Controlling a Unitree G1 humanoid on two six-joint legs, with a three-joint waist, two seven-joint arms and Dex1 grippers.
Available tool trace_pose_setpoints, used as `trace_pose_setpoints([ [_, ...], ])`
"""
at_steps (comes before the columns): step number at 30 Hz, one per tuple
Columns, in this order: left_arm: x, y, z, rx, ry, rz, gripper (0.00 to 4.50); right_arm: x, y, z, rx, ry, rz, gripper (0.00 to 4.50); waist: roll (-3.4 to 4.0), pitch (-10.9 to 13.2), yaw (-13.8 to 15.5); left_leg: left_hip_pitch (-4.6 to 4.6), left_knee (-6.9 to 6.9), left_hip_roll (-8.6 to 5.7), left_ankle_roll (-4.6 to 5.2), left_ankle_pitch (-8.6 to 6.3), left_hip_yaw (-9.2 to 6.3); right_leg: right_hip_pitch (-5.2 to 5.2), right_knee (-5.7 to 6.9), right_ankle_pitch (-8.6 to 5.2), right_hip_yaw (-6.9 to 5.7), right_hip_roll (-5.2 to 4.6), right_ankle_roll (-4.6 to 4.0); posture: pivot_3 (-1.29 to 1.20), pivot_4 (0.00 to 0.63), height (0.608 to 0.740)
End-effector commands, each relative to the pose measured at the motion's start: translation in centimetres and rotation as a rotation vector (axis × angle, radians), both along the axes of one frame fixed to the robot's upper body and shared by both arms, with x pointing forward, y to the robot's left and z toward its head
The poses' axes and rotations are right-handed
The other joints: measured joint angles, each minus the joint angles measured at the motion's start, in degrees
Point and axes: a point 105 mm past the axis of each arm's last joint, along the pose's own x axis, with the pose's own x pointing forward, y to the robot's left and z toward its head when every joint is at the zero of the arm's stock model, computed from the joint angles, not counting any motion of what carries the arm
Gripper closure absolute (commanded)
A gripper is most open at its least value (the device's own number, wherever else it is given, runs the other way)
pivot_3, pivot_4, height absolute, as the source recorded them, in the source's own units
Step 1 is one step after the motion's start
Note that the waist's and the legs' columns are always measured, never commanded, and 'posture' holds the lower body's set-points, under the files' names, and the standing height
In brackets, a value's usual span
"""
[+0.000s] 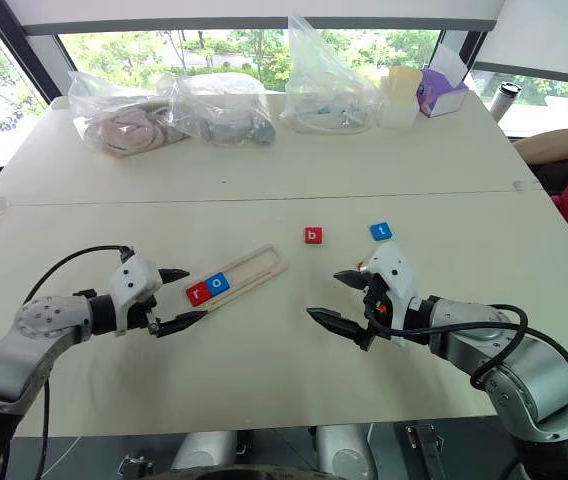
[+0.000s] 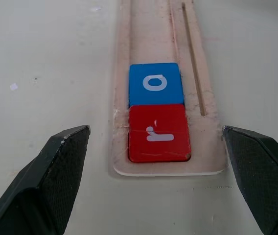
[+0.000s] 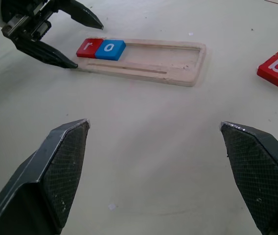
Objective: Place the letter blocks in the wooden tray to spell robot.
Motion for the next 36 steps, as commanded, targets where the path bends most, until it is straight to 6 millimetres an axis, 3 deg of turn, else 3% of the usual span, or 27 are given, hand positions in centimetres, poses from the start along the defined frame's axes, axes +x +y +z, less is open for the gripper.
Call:
trace_pose_setpoints([
  [1,-0.9,-1.1,-1.0,0.012,0.031,-0.057,0.00,0.3,0.1,0.7,0.016,-0.045,-0.007,0.12,0.00,-0.02,0.02,0.01,0.00,0.00,0.00,0.00,0.00,0.00,0.01,0.00,0.00,0.00,0.00,0.00,0.150,0.740],
  [8,-1.2,-0.6,-3.1,0.050,0.076,-0.029,0.00,0.5,0.1,0.6,0.019,-0.054,-0.021,0.12,0.44,-0.46,0.06,0.06,0.00,-0.02,0.00,0.00,0.00,0.08,0.00,-0.01,0.00,-0.02,0.02,0.00,0.150,0.740],
  [9,-1.2,-0.6,-3.1,0.043,0.078,-0.028,0.55,0.5,0.1,0.6,0.019,-0.054,-0.022,0.00,0.54,-0.53,0.05,0.08,0.01,-0.02,0.00,0.00,0.00,0.09,0.00,-0.01,0.00,-0.02,0.02,0.00,0.150,0.740],
  [11,-1.1,-0.4,-3.3,0.043,0.074,-0.031,1.22,0.5,0.0,0.6,0.019,-0.053,-0.022,0.00,0.64,-0.65,0.06,0.11,0.03,-0.03,0.00,0.00,0.00,0.12,0.01,-0.01,0.00,-0.02,0.03,0.00,0.150,0.740],
  [12,-1.1,-0.4,-3.4,0.043,0.072,-0.031,1.27,0.5,0.0,0.6,0.019,-0.053,-0.022,0.00,0.67,-0.69,0.06,0.13,0.03,-0.02,0.01,0.00,-0.01,0.15,0.02,-0.02,0.00,-0.01,0.03,0.00,0.150,0.740],
  [16,0.5,1.4,-4.1,0.090,0.031,0.004,1.28,0.7,-0.2,0.5,0.019,-0.058,-0.037,0.00,0.86,-0.82,0.10,0.18,0.07,-0.02,0.02,0.01,0.01,0.21,0.04,-0.03,-0.01,0.01,0.02,0.00,0.150,0.740],
  [18,1.3,2.6,-3.6,0.186,-0.035,-0.057,1.28,0.8,-0.4,0.5,0.016,-0.061,-0.043,0.00,0.91,-0.89,0.13,0.18,0.14,-0.01,0.03,0.02,0.04,0.25,0.05,-0.03,-0.03,0.01,0.01,0.00,0.150,0.740],
  [22,1.9,2.9,-1.1,0.151,-0.097,-0.173,1.28,1.0,-0.6,0.4,0.015,-0.063,-0.054,0.00,0.87,-0.93,-0.35,0.16,0.25,0.15,0.04,0.02,0.12,0.23,0.06,0.01,-0.10,0.12,-0.08,0.00,0.150,0.740],
  [25,2.0,3.2,0.0,0.219,-0.094,-0.331,1.28,1.1,-0.9,0.2,0.012,-0.063,-0.066,0.00,0.83,-0.92,-0.51,0.16,0.25,0.30,0.04,0.02,0.25,0.14,0.10,0.07,-0.13,0.21,-0.19,0.00,0.150,0.740],
  [36,3.0,0.6,0.0,0.159,-0.049,-0.475,1.28,1.1,-0.9,0.1,0.017,-0.074,-0.104,0.00,0.82,-0.92,0.05,-0.05,0.09,0.31,0.14,-0.04,0.19,-0.05,0.07,0.11,-0.05,0.42,-0.20,0.00,0.150,0.740],
])
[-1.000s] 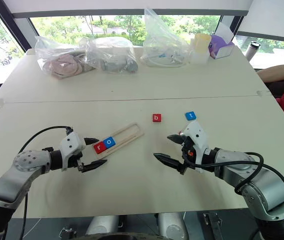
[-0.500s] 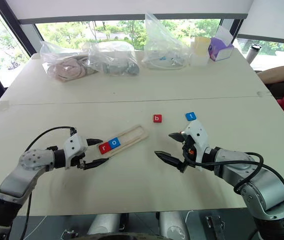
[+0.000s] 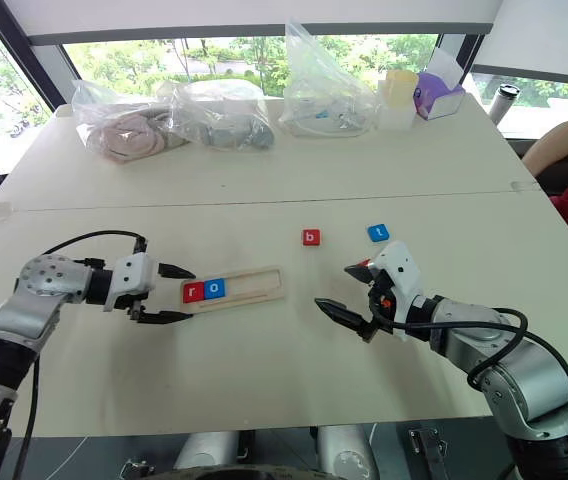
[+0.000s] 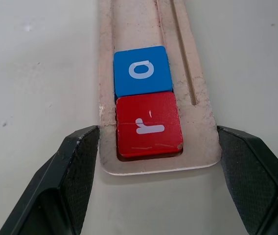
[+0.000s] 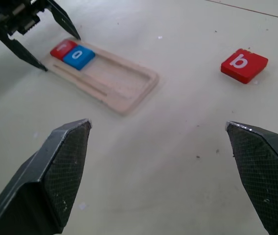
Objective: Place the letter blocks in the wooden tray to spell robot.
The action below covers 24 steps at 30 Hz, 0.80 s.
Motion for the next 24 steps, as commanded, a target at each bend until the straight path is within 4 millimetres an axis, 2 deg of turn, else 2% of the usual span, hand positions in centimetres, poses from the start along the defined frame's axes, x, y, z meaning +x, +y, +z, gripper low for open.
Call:
trace_pose_setpoints([
  [1,0.1,-0.6,-0.2,0.007,0.003,-0.032,1.28,-0.1,0.3,0.9,0.011,-0.048,0.002,0.00,-0.01,0.00,-0.12,0.01,0.03,0.00,0.00,0.00,0.01,0.01,0.00,0.00,0.01,0.00,0.00,0.00,0.150,0.740],
  [3,0.4,-1.0,0.2,-0.012,0.020,-0.031,1.28,0.0,0.7,0.8,0.019,-0.043,-0.006,0.00,-0.01,0.00,-0.16,0.04,0.06,0.00,0.00,0.00,0.01,0.03,0.02,0.00,0.04,0.00,0.00,0.00,0.150,0.740],
  [4,0.5,-1.2,0.4,-0.023,0.027,-0.029,0.26,0.1,0.8,0.8,0.023,-0.041,-0.011,0.00,-0.02,0.01,-0.17,0.05,0.08,0.01,0.00,0.00,0.01,0.03,0.04,0.00,0.04,0.02,-0.01,0.00,0.150,0.740],
  [5,0.6,-1.5,0.7,-0.040,0.030,-0.027,0.05,0.4,0.9,0.8,0.026,-0.045,-0.026,0.00,-0.02,0.01,-0.18,0.05,0.09,0.02,0.00,0.00,-0.01,0.03,0.05,0.00,0.04,0.06,-0.01,0.00,0.150,0.740],
  [9,1.2,-2.9,1.9,-0.100,-0.021,-0.008,0.05,1.4,0.9,0.5,0.010,-0.046,-0.069,0.00,-0.03,0.01,-0.27,0.04,0.11,0.04,0.00,0.00,-0.03,0.03,0.08,0.00,0.05,0.10,-0.02,0.00,0.150,0.740],
  [12,1.3,-3.2,2.6,-0.122,-0.041,0.018,0.05,2.7,0.9,-0.2,-0.053,-0.048,-0.133,0.00,-0.04,0.02,-0.47,0.04,0.10,0.04,0.00,0.00,-0.04,0.03,0.09,0.01,0.06,0.11,-0.01,0.00,0.150,0.740],
  [15,1.3,-2.7,3.3,-0.122,-0.058,0.042,0.05,4.3,1.4,-0.5,-0.116,-0.056,-0.187,0.00,-0.04,0.02,-0.59,0.07,0.10,0.05,0.00,0.00,-0.04,0.00,0.18,0.01,0.09,0.15,-0.03,0.00,0.150,0.740],
  [17,1.0,-2.0,4.7,-0.115,-0.060,0.053,0.05,6.5,2.3,0.3,-0.074,-0.027,-0.311,0.00,-0.17,0.10,-0.84,0.08,0.10,0.06,0.00,0.00,-0.02,-0.09,0.34,0.00,0.14,0.18,-0.04,0.00,0.150,0.740],
  [20,0.2,-1.4,6.4,-0.119,-0.035,0.073,0.05,7.9,4.2,1.6,-0.044,-0.014,-0.350,0.00,-0.28,0.19,-1.44,-0.03,0.12,0.11,0.00,0.01,-0.03,-0.41,0.69,0.05,0.27,0.30,-0.11,0.00,0.150,0.740],
  [24,-1.0,0.7,10.0,-0.186,0.036,0.202,0.05,9.9,5.6,1.9,-0.037,0.030,-0.432,0.00,-0.36,0.21,-1.92,-0.04,0.01,0.17,0.00,0.01,-0.07,-0.49,0.72,0.07,0.24,0.34,-0.09,0.00,0.150,0.740],
])
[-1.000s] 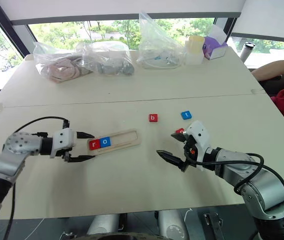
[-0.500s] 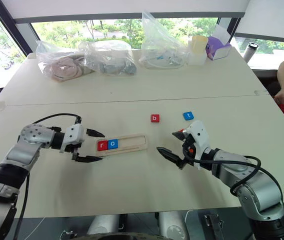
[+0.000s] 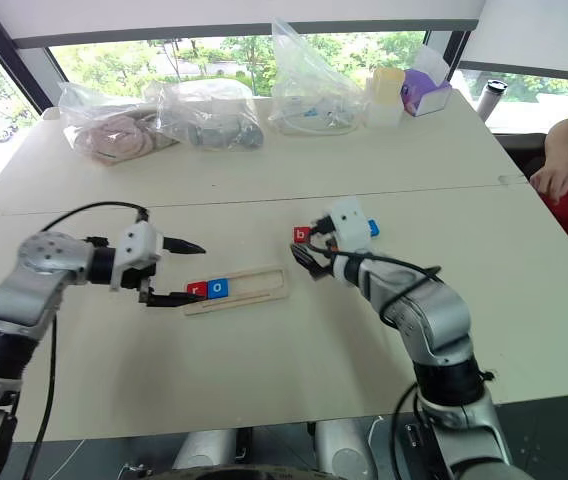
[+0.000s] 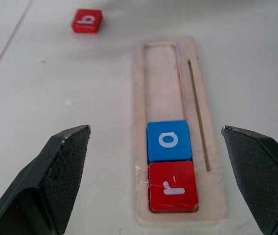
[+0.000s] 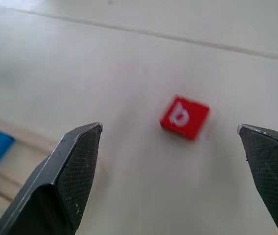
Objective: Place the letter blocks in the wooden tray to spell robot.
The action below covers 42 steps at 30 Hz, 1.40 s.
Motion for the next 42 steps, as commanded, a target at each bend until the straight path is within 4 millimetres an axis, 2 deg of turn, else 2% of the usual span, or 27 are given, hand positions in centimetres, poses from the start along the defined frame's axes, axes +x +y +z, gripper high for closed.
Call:
trace_pose_setpoints([
  [1,-0.3,1.4,4.5,-0.125,-0.012,0.135,0.05,1.4,0.1,-0.3,-0.009,0.036,-0.091,0.00,-0.03,0.02,-0.33,0.00,-0.04,0.01,0.00,0.00,0.02,-0.02,-0.02,0.01,0.01,-0.01,0.04,0.00,0.150,0.740],
  [4,0.2,1.9,7.0,-0.276,-0.071,0.265,0.05,2.1,0.5,-1.0,-0.012,0.074,-0.133,0.00,-0.03,0.02,-0.25,-0.01,-0.10,-0.01,0.00,0.00,0.03,-0.04,-0.07,0.01,0.00,-0.03,0.09,0.00,0.150,0.740],
  [8,0.0,1.1,8.9,-0.412,-0.128,0.351,0.05,2.4,1.5,-1.3,-0.015,0.087,-0.132,0.00,-0.03,0.02,-0.32,-0.02,-0.09,-0.02,0.00,0.00,0.05,-0.03,-0.07,0.04,0.01,-0.07,0.12,0.00,0.150,0.740],
  [12,0.0,0.0,9.2,-0.460,-0.168,0.417,0.05,2.9,3.3,-2.4,-0.027,0.110,-0.115,0.00,-0.03,0.01,-0.42,0.03,-0.09,-0.02,0.00,0.00,0.04,-0.03,-0.02,0.16,0.01,-0.04,-0.06,0.00,0.150,0.740],
  [14,0.0,-0.1,9.3,-0.480,-0.178,0.448,0.05,3.1,4.1,-3.0,-0.040,0.119,-0.112,0.00,-0.03,0.02,-0.47,0.07,-0.11,-0.01,0.00,0.00,0.03,-0.03,-0.01,0.17,0.01,0.01,-0.09,0.00,0.150,0.740],
  [17,0.1,-0.1,8.8,-0.488,-0.186,0.484,0.05,3.0,6.2,-3.8,-0.078,0.133,-0.070,0.00,-0.05,0.00,-0.73,0.09,-0.12,0.00,-0.02,0.01,0.03,-0.03,0.00,0.19,0.02,0.04,-0.13,0.00,0.150,0.740],
  [21,0.1,-0.2,8.4,-0.486,-0.196,0.497,0.00,2.8,7.3,-4.9,-0.099,0.149,-0.061,1.17,-0.09,-0.03,-1.16,0.10,-0.12,0.01,-0.02,0.01,0.01,-0.03,0.00,0.19,0.02,0.06,-0.14,0.00,0.150,0.740],
  [24,-0.1,-0.5,8.5,-0.512,-0.187,0.481,0.00,3.0,7.0,-5.1,-0.105,0.143,-0.070,2.78,-0.12,-0.05,-1.36,0.10,-0.11,0.00,-0.02,0.01,0.02,0.00,0.00,0.19,0.02,0.04,-0.14,0.00,0.150,0.740],
  [25,-0.3,-0.9,8.3,-0.512,-0.172,0.463,0.00,3.1,6.7,-4.9,-0.105,0.130,-0.077,3.19,-0.12,-0.05,-1.44,0.10,-0.11,0.00,-0.02,0.01,0.02,0.00,-0.01,0.19,0.02,0.04,-0.14,0.00,0.150,0.740],
  [26,-0.5,-1.2,8.0,-0.504,-0.147,0.442,0.00,3.3,6.3,-4.4,-0.098,0.104,-0.084,3.33,-0.12,-0.05,-1.51,0.10,-0.11,0.00,-0.02,0.01,0.02,0.00,-0.01,0.19,0.02,0.04,-0.14,0.00,0.150,0.740],
  [28,-1.2,-2.5,6.5,-0.438,-0.094,0.380,0.00,3.7,4.5,-2.9,-0.153,-0.015,-0.104,3.33,-0.12,-0.05,-1.62,0.10,-0.12,0.00,-0.02,0.01,0.02,0.00,-0.01,0.19,0.02,0.04,-0.14,0.00,0.150,0.740],
  [30,-2.0,-4.0,5.2,-0.387,-0.052,0.305,0.00,3.3,2.6,-1.3,-0.146,-0.078,-0.126,3.33,-0.10,-0.03,-1.21,0.05,-0.15,-0.03,-0.02,0.01,0.00,-0.01,-0.05,0.18,0.02,0.01,-0.13,0.00,0.150,0.740],
  [32,-2.6,-5.0,4.6,-0.355,-0.036,0.247,0.00,2.5,0.8,0.4,-0.133,-0.122,-0.147,3.33,-0.11,-0.02,-0.69,-0.04,-0.15,-0.09,-0.02,0.01,0.02,-0.05,-0.11,0.15,0.02,-0.07,-0.09,0.00,0.150,0.740],
  [34,-2.8,-5.9,4.0,-0.317,-0.032,0.196,0.00,1.0,-1.9,1.5,-0.170,-0.139,-0.206,3.33,-0.12,-0.01,-0.34,-0.06,-0.14,-0.10,-0.02,0.01,0.06,-0.08,-0.12,0.15,0.04,-0.08,-0.09,0.00,0.150,0.740],
  [36,-2.8,-6.5,3.5,-0.301,-0.028,0.166,0.00,-0.8,-4.3,1.2,-0.233,-0.099,-0.266,3.33,-0.11,-0.02,-0.09,-0.03,-0.15,-0.10,-0.02,0.01,0.03,-0.08,-0.11,0.12,0.04,-0.07,-0.14,0.00,0.150,0.740],
  [39,-2.3,-7.1,3.3,-0.325,-0.017,0.148,0.00,-3.5,-7.2,0.7,-0.206,-0.015,-0.413,3.33,-0.13,-0.03,-0.19,0.02,-0.17,-0.08,-0.02,0.01,0.00,-0.06,-0.09,-0.07,0.03,-0.02,-0.09,0.00,0.150,0.740],
  [42,-2.2,-7.5,3.2,-0.332,-0.001,0.118,0.00,-5.4,-8.1,0.2,-0.163,0.032,-0.496,3.33,-0.10,-0.01,-0.54,0.07,-0.17,-0.05,-0.02,0.01,0.00,-0.08,-0.04,-0.07,0.05,0.05,-0.09,0.00,0.150,0.740],
])
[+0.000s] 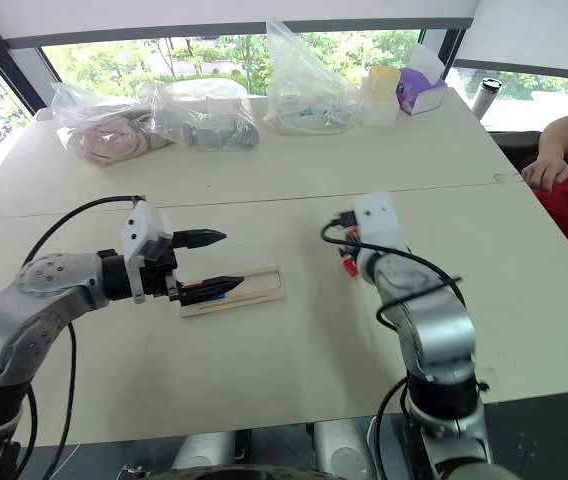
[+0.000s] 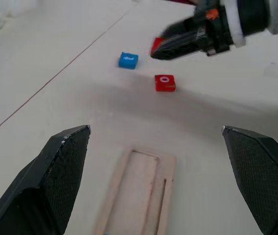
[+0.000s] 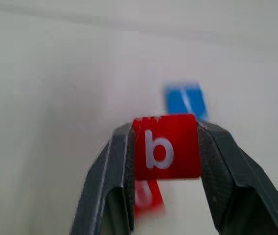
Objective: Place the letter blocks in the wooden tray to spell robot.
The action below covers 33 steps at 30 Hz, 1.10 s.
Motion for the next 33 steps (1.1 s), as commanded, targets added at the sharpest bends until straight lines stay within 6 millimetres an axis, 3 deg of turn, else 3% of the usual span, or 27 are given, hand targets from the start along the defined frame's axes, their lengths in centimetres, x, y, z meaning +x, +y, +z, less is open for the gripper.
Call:
trace_pose_setpoints([
  [1,-0.1,-0.7,0.4,-0.003,-0.025,-0.059,0.00,-2.4,-0.8,0.5,0.040,-0.023,-0.082,3.33,0.02,0.00,0.06,0.02,0.00,0.00,0.00,0.00,0.02,-0.02,0.00,0.02,0.06,0.02,-0.03,0.00,0.150,0.740],
  [4,-0.2,-1.2,0.1,0.007,-0.013,-0.097,0.00,-3.9,-1.0,-1.2,0.067,0.030,-0.120,3.33,0.02,0.00,0.11,0.02,-0.02,0.00,0.00,0.00,-0.05,-0.02,-0.01,0.00,0.04,0.05,-0.04,0.00,0.150,0.740],
  [9,0.7,-1.6,-0.2,0.013,-0.026,-0.098,0.00,-4.1,-1.6,-3.0,0.105,0.107,-0.189,3.33,0.01,0.01,0.08,0.00,0.05,-0.04,0.00,0.00,0.15,-0.02,-0.07,-0.02,0.23,0.00,-0.06,0.00,0.150,0.740],
  [12,1.0,-1.7,-0.3,0.021,-0.036,-0.090,0.00,-3.9,-2.0,-3.5,0.111,0.129,-0.211,1.92,0.02,0.01,0.09,0.01,0.05,-0.04,0.00,0.00,0.12,-0.01,-0.07,-0.02,0.24,0.02,-0.07,0.00,0.150,0.740],
  [15,0.7,-1.6,-0.4,0.039,-0.040,-0.112,0.00,-3.0,-2.6,-1.3,0.106,0.048,-0.179,0.35,0.03,0.02,0.00,-0.05,0.01,-0.05,0.00,0.00,0.16,-0.08,-0.08,-0.03,0.29,0.02,-0.05,0.00,0.150,0.740],
  [19,0.3,-1.5,-0.5,0.054,-0.032,-0.148,0.00,-2.2,-3.5,1.1,0.076,-0.025,-0.102,0.35,0.03,0.02,0.10,-0.02,0.00,-0.05,0.00,0.00,0.20,-0.07,-0.09,-0.03,0.34,0.02,-0.05,0.00,0.150,0.740],
  [22,-0.1,-1.1,0.2,0.052,-0.024,-0.180,0.00,-1.7,-3.4,3.6,0.063,-0.055,0.130,0.35,0.10,0.14,0.12,-0.04,-0.01,-0.05,0.00,0.00,0.18,-0.07,-0.09,-0.04,0.33,0.03,-0.04,0.00,0.150,0.740],
  [25,-0.8,-0.6,0.6,0.064,-0.002,-0.223,0.00,-2.5,-3.2,5.0,-0.037,-0.091,0.485,0.35,0.02,0.17,0.18,-0.04,-0.01,-0.08,0.01,0.00,0.24,-0.04,-0.17,-0.05,0.40,0.01,-0.02,0.00,0.150,0.740],
  [28,-1.5,-0.5,0.4,0.118,0.005,-0.266,0.00,-3.8,-4.3,4.5,-0.218,-0.092,0.764,0.35,-0.08,0.24,0.31,-0.02,-0.11,-0.08,0.06,-0.04,0.21,0.02,-0.25,-0.15,0.36,0.02,0.12,0.00,0.150,0.740],
  [33,-2.2,-0.5,0.6,0.156,-0.007,-0.300,0.00,-4.3,-6.7,1.6,-0.238,-0.007,0.968,0.35,-0.33,0.39,-0.19,0.05,-0.02,-0.08,0.17,-0.10,0.52,0.07,-0.31,-0.14,0.62,0.03,0.17,0.00,0.150,0.740],
])
